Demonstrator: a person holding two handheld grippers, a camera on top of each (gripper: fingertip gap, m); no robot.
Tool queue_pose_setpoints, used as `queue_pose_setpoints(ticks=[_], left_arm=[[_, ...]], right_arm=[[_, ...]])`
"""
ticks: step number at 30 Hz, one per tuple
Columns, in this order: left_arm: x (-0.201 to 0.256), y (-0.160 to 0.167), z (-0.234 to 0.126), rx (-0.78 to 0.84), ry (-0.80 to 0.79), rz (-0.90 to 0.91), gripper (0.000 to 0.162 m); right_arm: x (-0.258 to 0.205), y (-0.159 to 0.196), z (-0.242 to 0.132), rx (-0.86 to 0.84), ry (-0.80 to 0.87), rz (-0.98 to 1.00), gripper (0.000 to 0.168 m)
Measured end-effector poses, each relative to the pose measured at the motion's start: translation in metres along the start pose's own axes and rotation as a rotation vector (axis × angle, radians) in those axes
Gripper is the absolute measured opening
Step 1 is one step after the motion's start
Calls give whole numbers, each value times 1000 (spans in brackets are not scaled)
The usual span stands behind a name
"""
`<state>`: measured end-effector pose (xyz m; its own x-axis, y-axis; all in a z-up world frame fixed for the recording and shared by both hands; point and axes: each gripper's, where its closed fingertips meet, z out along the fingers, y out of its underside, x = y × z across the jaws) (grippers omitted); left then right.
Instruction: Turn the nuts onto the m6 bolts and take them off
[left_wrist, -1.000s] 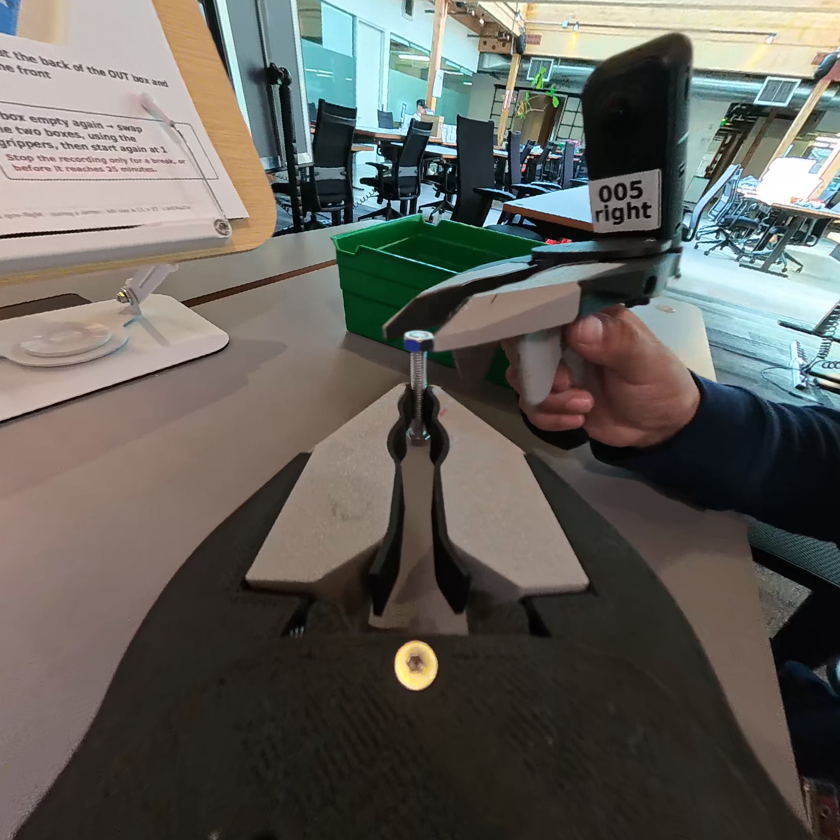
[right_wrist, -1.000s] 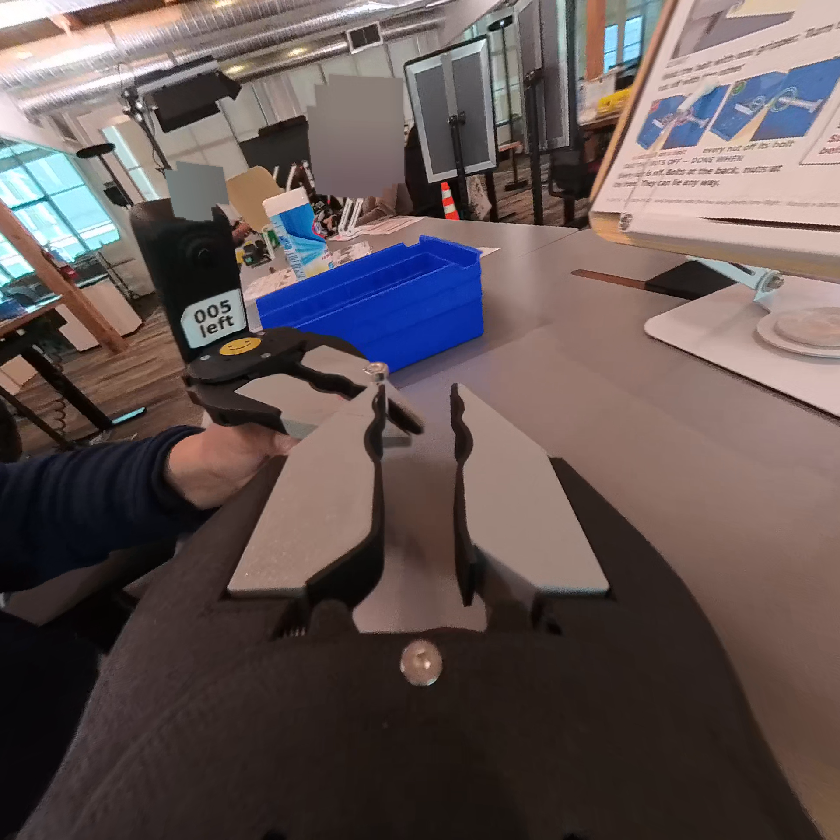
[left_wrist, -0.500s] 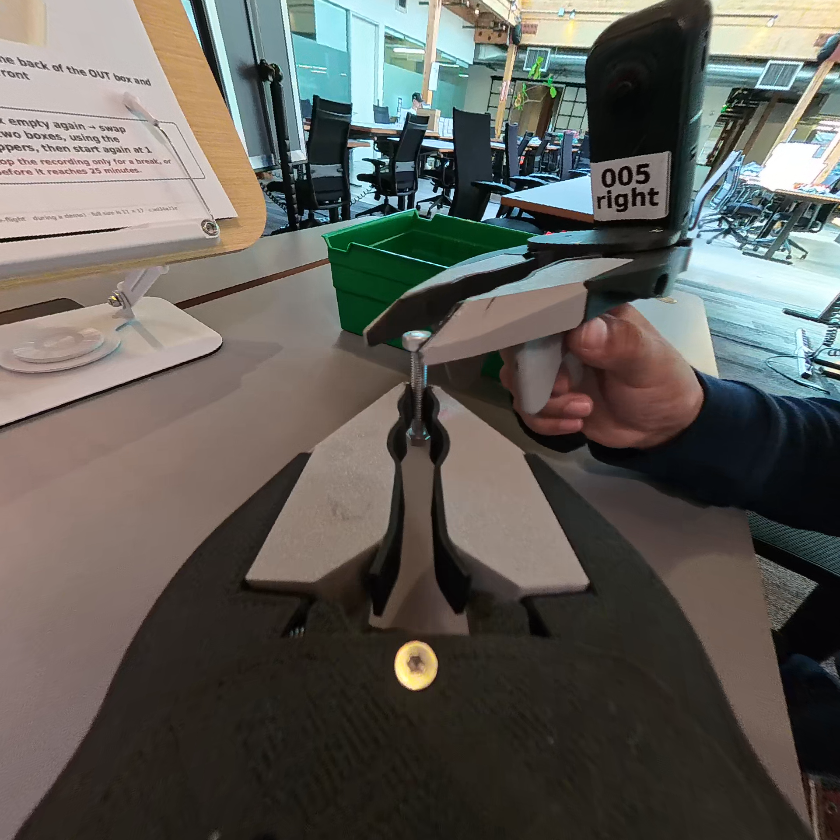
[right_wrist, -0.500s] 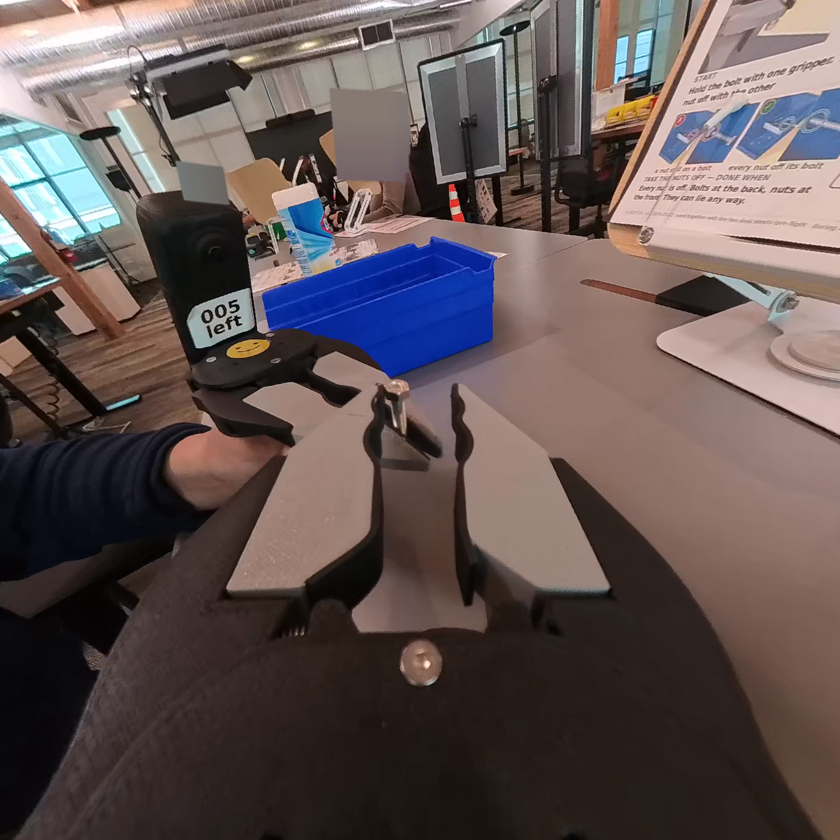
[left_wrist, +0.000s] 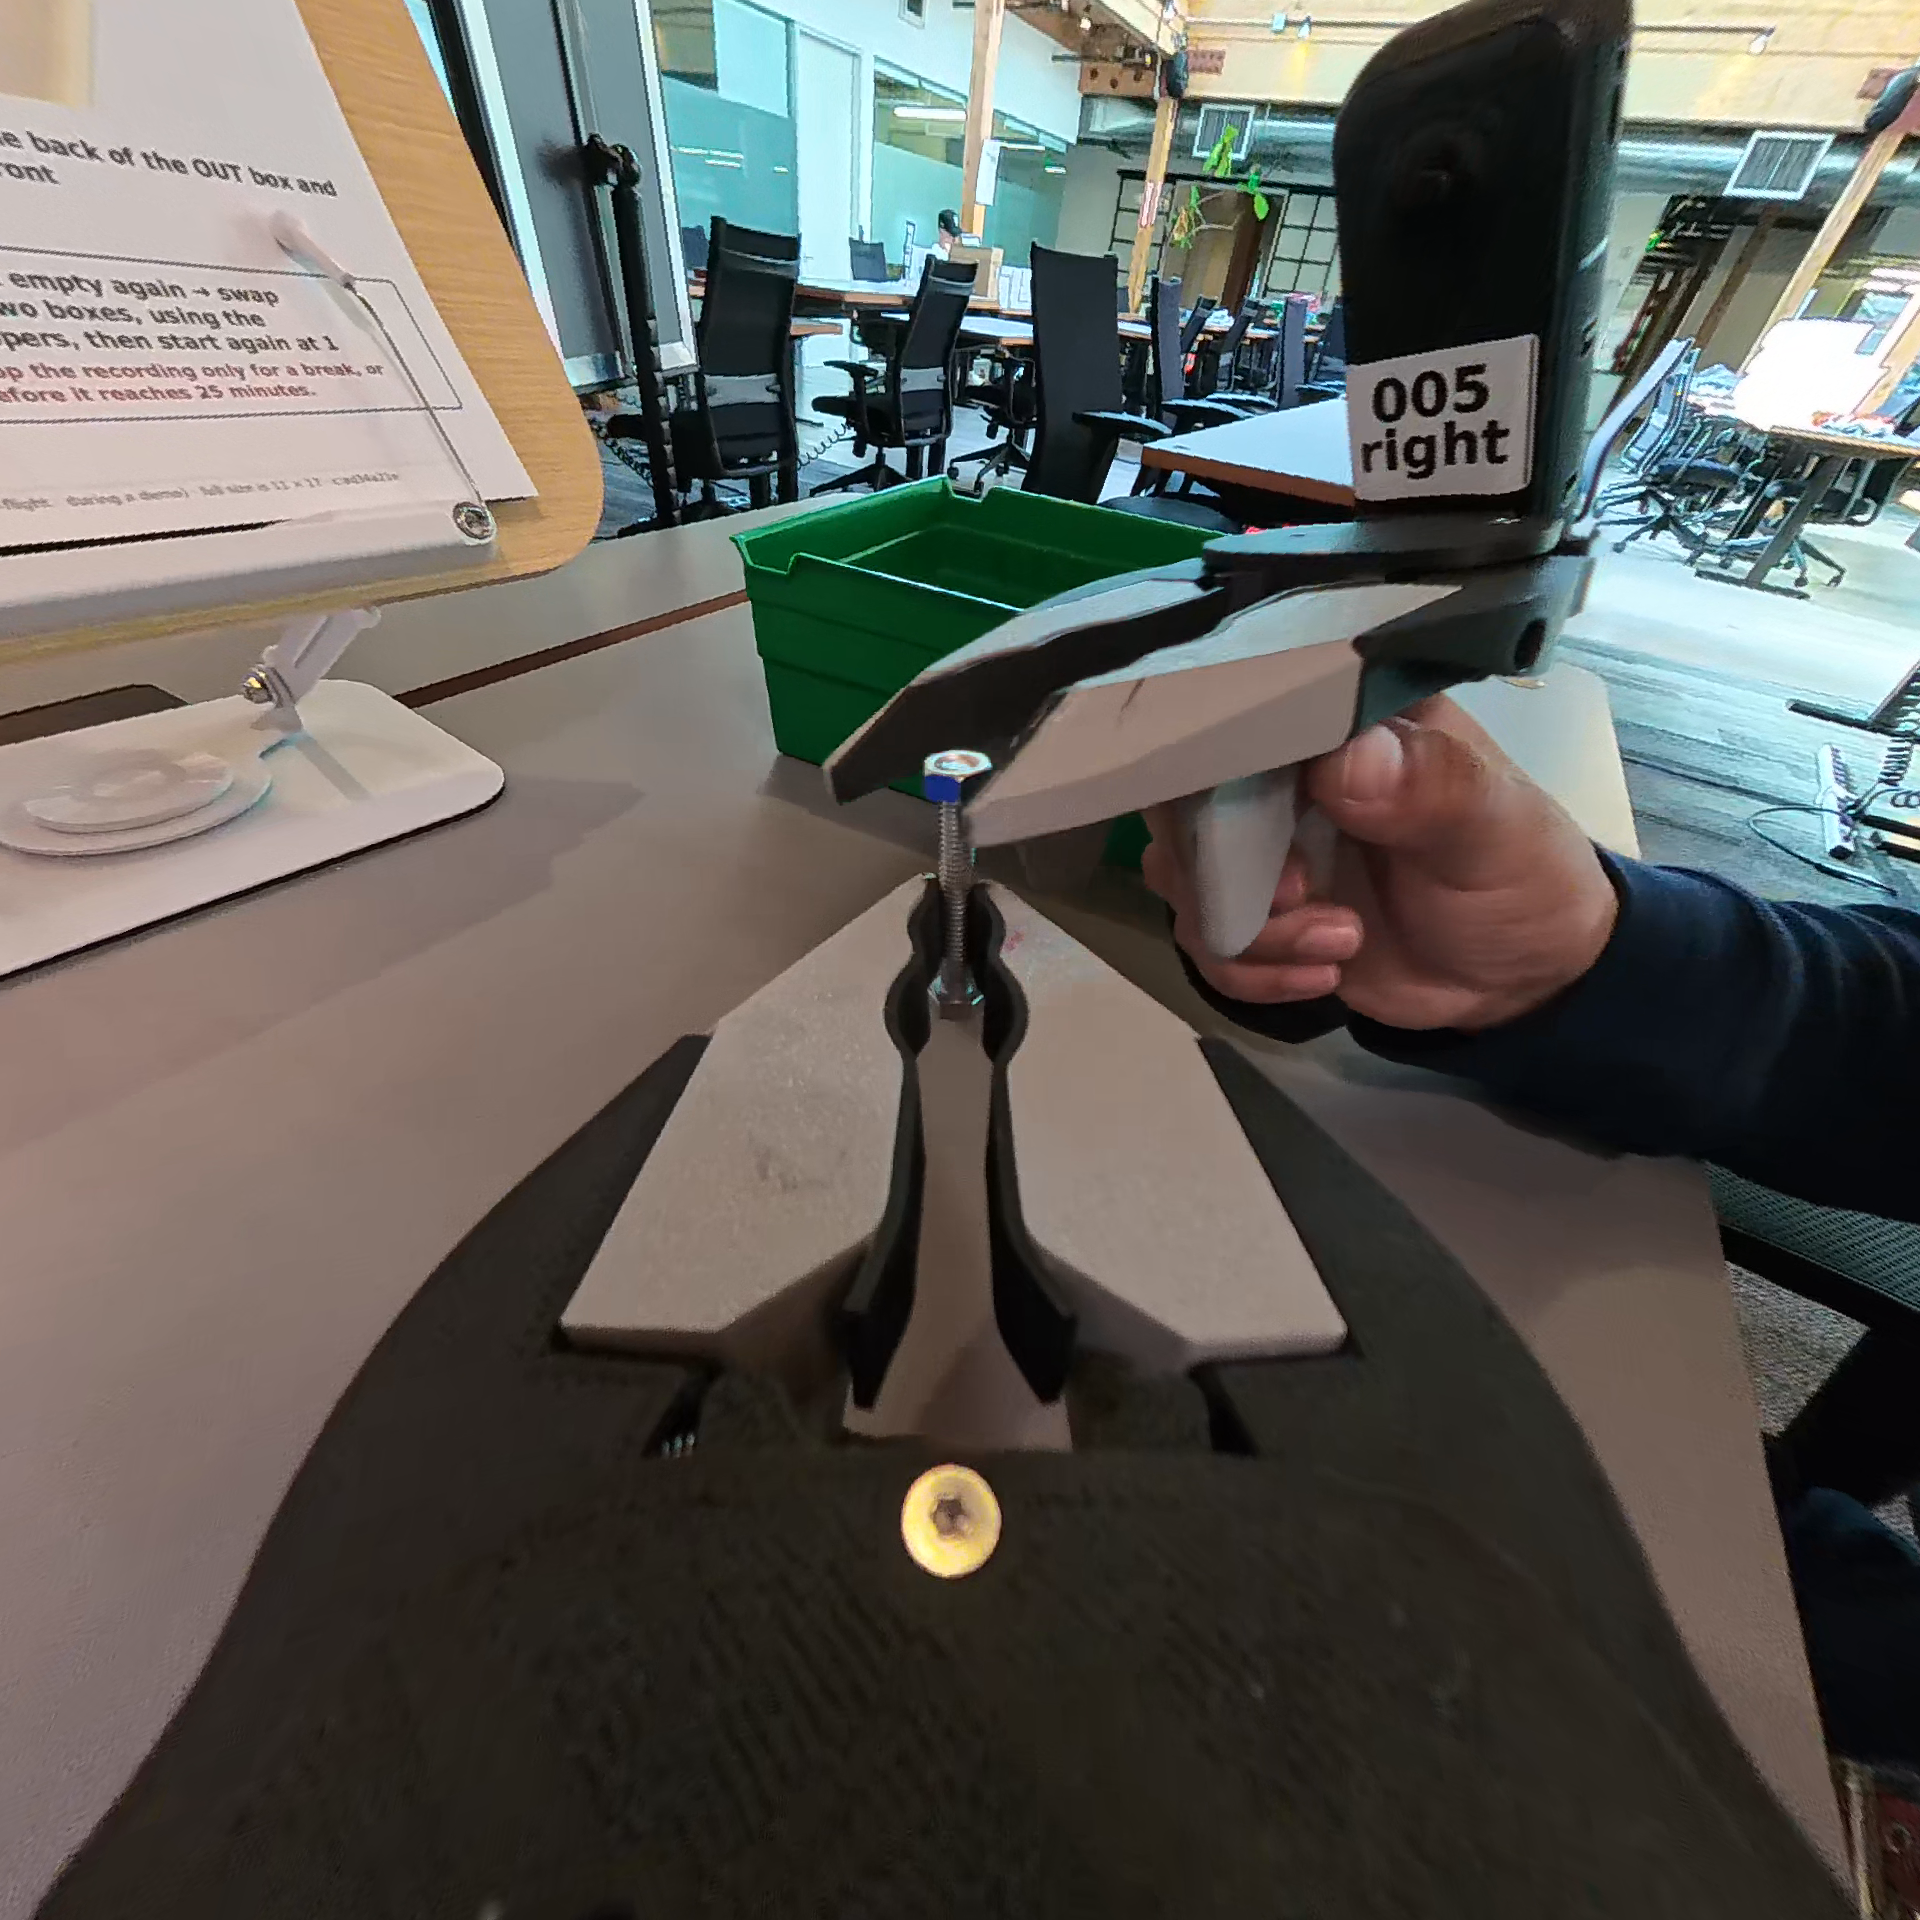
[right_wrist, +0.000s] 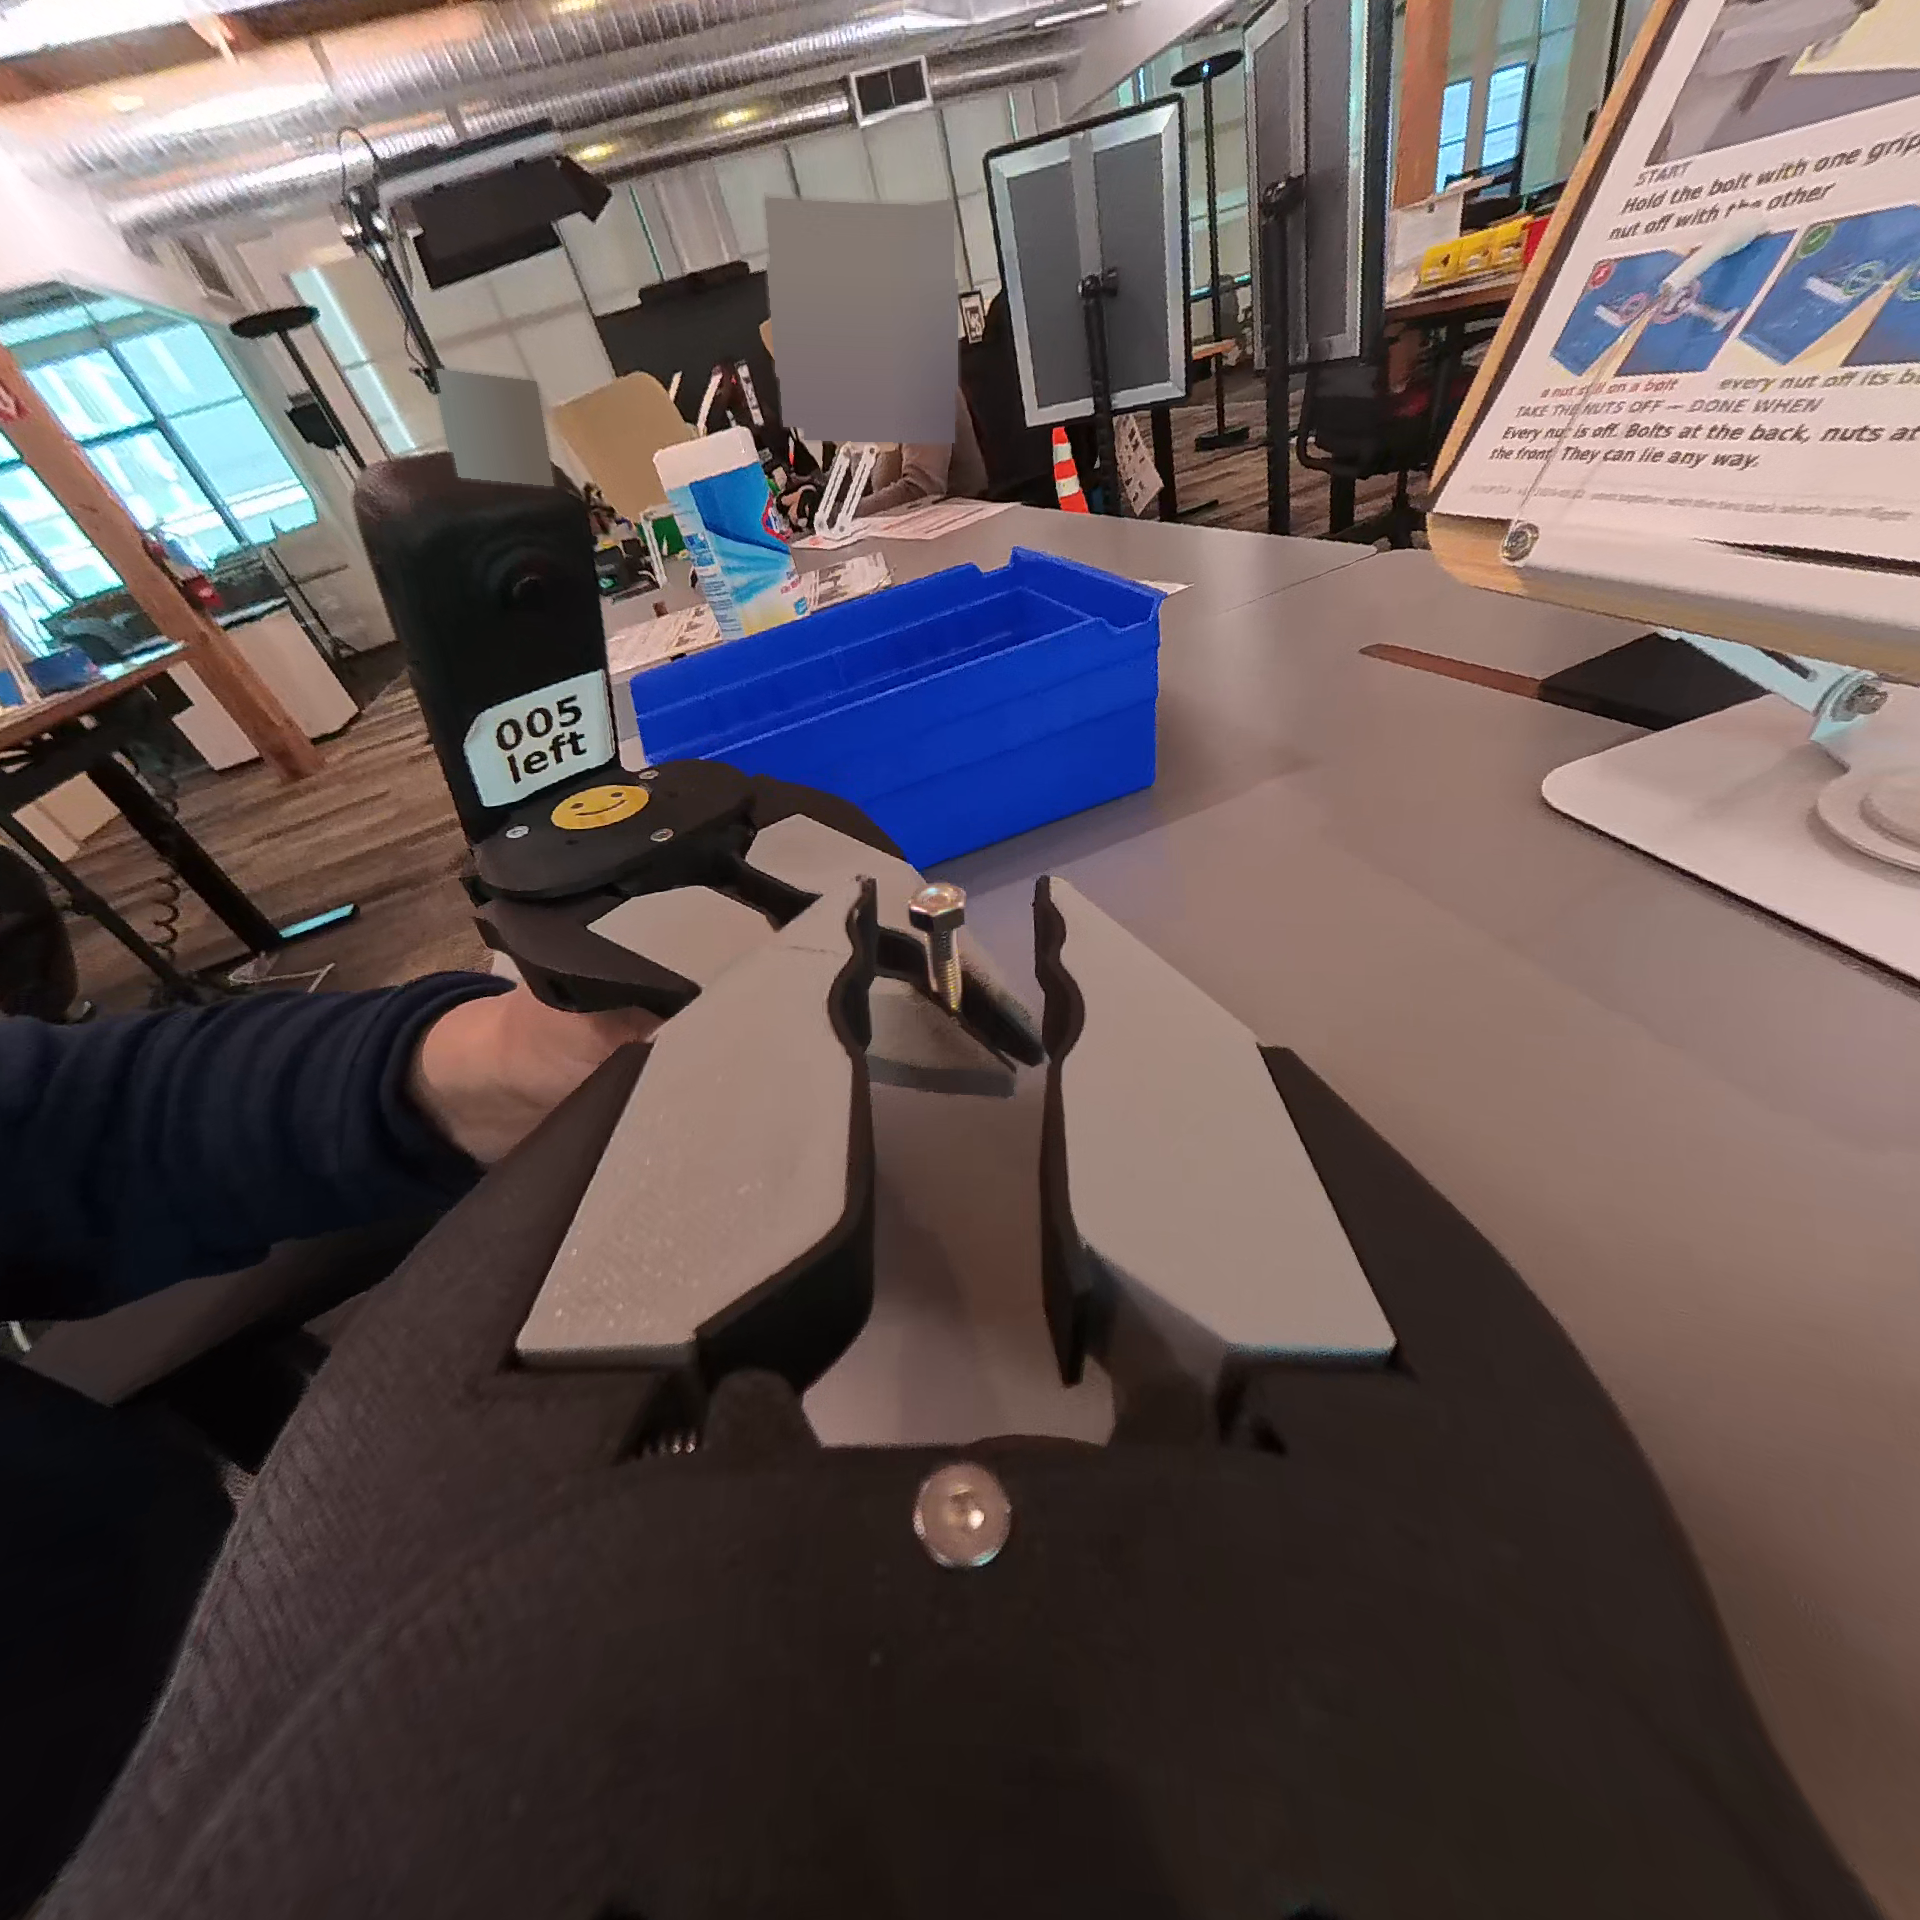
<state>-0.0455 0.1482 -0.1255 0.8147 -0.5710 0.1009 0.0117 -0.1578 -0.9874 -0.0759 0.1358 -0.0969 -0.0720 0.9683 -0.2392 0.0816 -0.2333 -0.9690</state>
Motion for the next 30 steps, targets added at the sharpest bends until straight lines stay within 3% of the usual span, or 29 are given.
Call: queue_pose_setpoints(ticks=[4,6,8,15,24,30], left_arm=[[-4,-2,-2,8,-13,-4,3],[-6,-2,-4,14,-12,-22,3],[-8,-2,-4,13,-16,-23,3],[1,2,2,-8,2,4,3],[-8,-2,-4,13,-17,-22,3],[0,1,0,-1,0,-5,3]], right_arm=[[11,-1,-9,5,24,21,30],[21,-5,-16,33,63,36,20],[17,-10,-19,57,27,48,23],[-2,-2,-1,7,-3,-19,27],[16,-12,-21,66,21,52,22],[0,-3,-4,14,-2,-4,27]])
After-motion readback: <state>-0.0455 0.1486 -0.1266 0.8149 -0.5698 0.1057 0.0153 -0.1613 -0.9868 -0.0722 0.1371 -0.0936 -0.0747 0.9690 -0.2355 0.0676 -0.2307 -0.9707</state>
